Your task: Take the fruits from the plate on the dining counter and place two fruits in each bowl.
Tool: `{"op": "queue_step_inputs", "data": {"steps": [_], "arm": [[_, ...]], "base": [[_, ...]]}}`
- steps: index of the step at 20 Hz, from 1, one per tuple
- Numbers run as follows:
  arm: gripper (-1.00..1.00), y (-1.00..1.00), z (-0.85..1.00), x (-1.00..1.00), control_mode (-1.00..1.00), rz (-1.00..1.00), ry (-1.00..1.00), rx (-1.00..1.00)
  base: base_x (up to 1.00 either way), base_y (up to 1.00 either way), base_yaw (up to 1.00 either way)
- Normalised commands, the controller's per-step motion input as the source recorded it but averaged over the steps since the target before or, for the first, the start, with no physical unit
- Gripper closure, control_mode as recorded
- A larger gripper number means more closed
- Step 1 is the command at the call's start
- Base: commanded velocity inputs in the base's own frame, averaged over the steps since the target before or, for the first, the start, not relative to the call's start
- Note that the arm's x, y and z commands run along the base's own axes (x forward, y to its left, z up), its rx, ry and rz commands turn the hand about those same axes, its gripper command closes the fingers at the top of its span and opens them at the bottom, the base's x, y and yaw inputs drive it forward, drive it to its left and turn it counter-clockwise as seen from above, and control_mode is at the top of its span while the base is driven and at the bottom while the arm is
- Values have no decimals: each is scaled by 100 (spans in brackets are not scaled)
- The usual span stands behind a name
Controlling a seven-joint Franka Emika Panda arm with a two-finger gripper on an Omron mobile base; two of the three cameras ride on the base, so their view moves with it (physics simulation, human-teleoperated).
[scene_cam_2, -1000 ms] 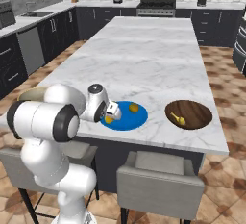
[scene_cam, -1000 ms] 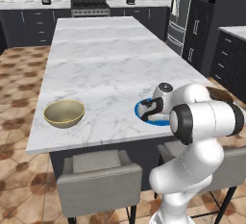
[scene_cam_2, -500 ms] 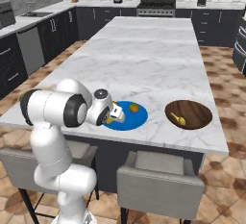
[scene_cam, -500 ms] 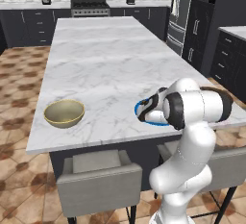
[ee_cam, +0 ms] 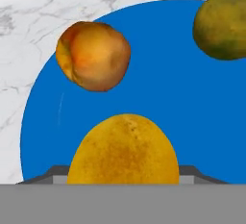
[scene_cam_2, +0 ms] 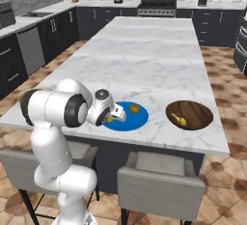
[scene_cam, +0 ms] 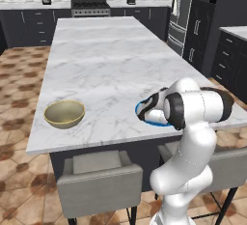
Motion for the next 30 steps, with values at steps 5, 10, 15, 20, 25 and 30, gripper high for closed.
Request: {"op": "queue_step_inputs", "data": {"steps": [5, 10, 15, 20, 25, 30], "arm": [[100, -25, 95, -9, -100, 0, 0, -1], [100, -66, 99, -7, -100, -1, 0, 0], [100, -79, 84, 2, -100, -8, 7, 0], [100, -99, 35, 1, -100, -11, 9, -1], [100, -94, -7, -7, -100, -15, 0, -1], [100, -63, -31, -18, -100, -16, 2, 0]], "base": [[0, 0, 0], [0, 0, 0], [0, 0, 0], [0, 0, 0], [0, 0, 0], [0, 0, 0]]}}
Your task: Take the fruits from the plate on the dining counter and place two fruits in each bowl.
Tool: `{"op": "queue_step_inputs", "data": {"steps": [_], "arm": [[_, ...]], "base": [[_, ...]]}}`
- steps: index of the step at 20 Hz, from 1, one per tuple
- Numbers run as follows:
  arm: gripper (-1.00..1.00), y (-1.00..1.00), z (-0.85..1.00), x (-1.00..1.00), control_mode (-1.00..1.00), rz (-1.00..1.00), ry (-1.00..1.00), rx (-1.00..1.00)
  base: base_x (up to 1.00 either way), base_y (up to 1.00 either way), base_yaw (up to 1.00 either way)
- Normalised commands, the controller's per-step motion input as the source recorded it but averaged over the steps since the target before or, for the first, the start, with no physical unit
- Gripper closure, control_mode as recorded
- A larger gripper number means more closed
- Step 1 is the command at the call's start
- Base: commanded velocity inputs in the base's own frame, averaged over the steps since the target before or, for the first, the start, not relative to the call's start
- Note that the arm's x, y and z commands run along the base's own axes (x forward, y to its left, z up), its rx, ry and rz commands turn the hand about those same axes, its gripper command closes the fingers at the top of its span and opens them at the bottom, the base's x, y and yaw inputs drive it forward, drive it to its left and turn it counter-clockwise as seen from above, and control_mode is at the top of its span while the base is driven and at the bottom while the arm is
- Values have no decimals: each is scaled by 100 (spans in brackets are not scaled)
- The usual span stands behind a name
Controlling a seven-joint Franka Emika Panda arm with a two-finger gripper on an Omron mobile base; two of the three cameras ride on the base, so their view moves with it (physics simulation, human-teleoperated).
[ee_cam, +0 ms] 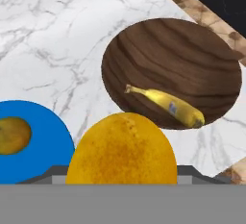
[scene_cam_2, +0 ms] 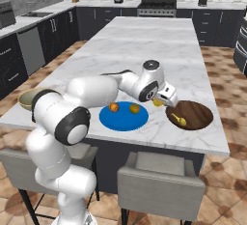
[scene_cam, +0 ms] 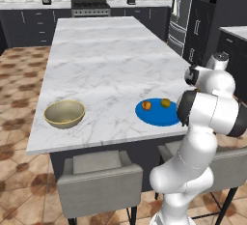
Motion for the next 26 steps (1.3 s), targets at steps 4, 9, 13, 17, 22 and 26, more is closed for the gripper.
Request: {"op": "queue_step_inputs", "data": {"steps": [4, 9, 13, 17, 22, 26], "arm": [[100, -49, -67, -10, -100, -12, 0, 0], [100, -41, -4, 40, -100, -3, 0, 0], [100, -38, -24, 24, -100, 0, 0, 0], [100, -29, -36, 15, -100, 0, 0, 0], [100, -13, -34, 20, -100, -1, 0, 0], [100, 0, -18, 16, -100, -6, 0, 0]], "base": [[0, 0, 0], [0, 0, 0], [0, 0, 0], [0, 0, 0], [0, 0, 0], [0, 0, 0]]}}
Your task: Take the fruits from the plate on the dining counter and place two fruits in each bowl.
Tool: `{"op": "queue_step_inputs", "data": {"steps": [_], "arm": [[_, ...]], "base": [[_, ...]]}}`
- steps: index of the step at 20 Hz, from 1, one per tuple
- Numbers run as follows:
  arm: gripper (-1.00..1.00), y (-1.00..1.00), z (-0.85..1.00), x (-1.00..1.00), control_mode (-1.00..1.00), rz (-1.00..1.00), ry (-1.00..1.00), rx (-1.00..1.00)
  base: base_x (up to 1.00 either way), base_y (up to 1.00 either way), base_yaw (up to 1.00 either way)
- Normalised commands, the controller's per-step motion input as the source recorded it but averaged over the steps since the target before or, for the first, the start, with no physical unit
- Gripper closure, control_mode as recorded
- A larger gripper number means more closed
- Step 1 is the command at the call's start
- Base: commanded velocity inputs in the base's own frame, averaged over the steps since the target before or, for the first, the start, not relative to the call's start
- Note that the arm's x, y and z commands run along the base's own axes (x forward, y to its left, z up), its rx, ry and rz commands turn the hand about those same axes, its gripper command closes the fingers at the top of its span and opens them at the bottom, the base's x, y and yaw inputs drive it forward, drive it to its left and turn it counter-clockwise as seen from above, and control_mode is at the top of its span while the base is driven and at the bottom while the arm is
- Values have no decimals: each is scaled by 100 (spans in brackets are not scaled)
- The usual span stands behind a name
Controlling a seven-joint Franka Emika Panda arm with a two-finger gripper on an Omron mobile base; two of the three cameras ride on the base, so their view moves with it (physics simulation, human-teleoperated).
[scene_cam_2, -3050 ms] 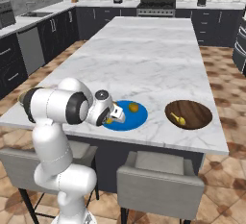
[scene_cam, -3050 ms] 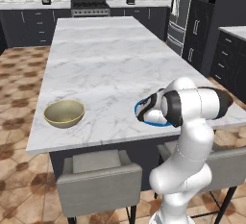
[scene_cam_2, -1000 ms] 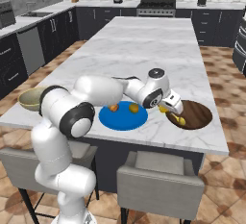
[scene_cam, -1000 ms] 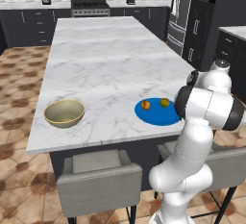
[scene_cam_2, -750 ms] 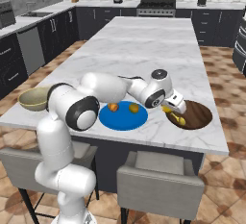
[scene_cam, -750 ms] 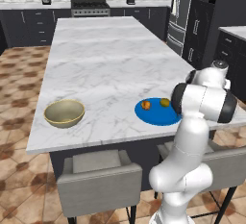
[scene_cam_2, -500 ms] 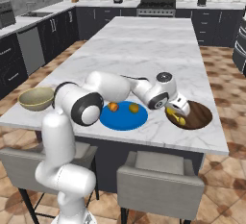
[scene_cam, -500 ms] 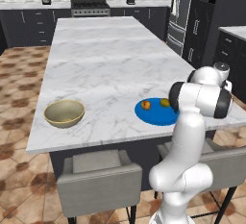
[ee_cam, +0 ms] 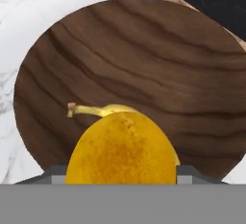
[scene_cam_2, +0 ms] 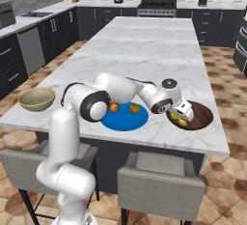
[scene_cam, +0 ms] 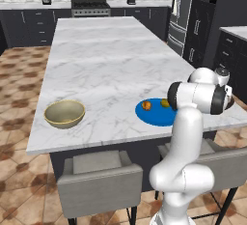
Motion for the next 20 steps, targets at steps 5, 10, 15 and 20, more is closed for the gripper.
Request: {"op": "queue_step_inputs", "data": {"steps": [5, 10, 15, 20], "arm": [[-100, 0, 6, 4, -100, -5, 3, 0], [-100, 0, 42, 4, -100, -5, 4, 0], [-100, 11, 48, -30, -100, -3, 6, 0], [-100, 95, 35, -66, -100, 10, 0, -1]], "base": [[0, 0, 0], [0, 0, 0], [0, 0, 0], [0, 0, 0]]}}
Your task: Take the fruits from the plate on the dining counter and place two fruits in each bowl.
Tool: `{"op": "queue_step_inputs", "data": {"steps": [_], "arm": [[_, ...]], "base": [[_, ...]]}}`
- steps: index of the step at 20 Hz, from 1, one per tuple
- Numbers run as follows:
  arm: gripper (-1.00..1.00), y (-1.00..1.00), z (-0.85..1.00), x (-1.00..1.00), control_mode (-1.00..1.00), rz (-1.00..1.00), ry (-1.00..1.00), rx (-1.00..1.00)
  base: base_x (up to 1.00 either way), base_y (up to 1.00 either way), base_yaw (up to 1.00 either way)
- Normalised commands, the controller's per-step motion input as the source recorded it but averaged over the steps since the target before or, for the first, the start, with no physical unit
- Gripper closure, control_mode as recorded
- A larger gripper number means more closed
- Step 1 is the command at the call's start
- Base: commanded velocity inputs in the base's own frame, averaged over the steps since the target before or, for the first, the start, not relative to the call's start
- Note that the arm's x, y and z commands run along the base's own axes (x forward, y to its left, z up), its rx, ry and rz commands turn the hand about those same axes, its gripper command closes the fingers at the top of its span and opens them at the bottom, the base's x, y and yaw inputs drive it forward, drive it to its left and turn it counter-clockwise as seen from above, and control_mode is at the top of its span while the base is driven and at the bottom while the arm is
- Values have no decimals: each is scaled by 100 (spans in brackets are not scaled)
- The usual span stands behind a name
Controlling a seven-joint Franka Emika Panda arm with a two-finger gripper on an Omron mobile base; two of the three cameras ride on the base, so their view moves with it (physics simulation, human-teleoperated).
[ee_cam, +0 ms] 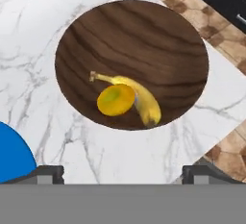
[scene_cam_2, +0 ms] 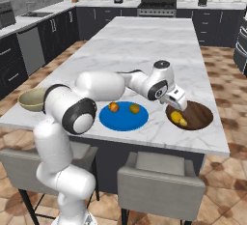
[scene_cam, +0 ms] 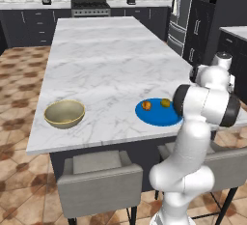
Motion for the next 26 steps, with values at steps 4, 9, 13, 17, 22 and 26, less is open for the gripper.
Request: {"op": "queue_step_inputs", "data": {"steps": [4, 9, 13, 17, 22, 26], "arm": [[-100, 100, 0, -36, -100, 24, 0, 0], [-100, 100, 0, -8, -100, 20, 0, 0], [-100, 82, -1, 11, -100, 12, 0, 0], [-100, 35, -19, 32, -100, 7, 0, 0], [-100, 23, -14, 63, -100, 6, 0, 0], [-100, 11, -29, 48, -100, 4, 0, 0]], "base": [[0, 0, 0], [0, 0, 0], [0, 0, 0], [0, 0, 0], [0, 0, 0], [0, 0, 0]]}}
